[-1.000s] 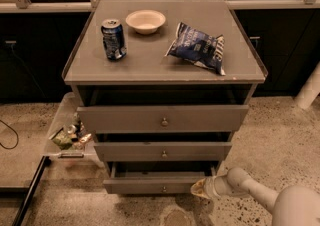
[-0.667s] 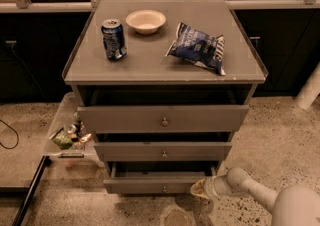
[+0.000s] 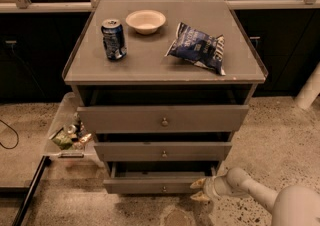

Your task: Close bottom drawer

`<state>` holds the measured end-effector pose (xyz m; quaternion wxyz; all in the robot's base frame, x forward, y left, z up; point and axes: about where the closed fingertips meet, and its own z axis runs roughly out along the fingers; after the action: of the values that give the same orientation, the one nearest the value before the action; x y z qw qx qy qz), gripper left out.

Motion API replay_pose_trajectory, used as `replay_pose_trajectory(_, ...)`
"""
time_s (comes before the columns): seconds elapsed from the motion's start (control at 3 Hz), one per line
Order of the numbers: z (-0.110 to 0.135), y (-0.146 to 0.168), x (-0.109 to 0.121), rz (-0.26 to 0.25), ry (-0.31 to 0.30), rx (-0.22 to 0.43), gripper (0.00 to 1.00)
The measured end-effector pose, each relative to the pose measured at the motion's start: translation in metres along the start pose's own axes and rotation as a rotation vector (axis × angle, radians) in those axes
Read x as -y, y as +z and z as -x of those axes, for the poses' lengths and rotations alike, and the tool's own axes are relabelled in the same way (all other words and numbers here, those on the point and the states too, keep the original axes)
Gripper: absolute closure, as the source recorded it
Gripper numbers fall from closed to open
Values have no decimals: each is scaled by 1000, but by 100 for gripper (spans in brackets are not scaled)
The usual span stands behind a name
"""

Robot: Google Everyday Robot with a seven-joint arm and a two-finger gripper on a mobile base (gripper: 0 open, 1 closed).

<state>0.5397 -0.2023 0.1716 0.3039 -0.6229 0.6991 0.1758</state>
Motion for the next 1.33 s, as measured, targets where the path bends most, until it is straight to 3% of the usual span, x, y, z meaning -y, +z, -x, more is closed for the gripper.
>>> replay_pose_trajectory(0.33,0,0,0,0,0,0,0)
replay_pose_trajectory(1.0,6,-6,-6,18,4,-15,0)
replay_pose_trajectory(1.33,29,-37,-20,34,-22,-4,0)
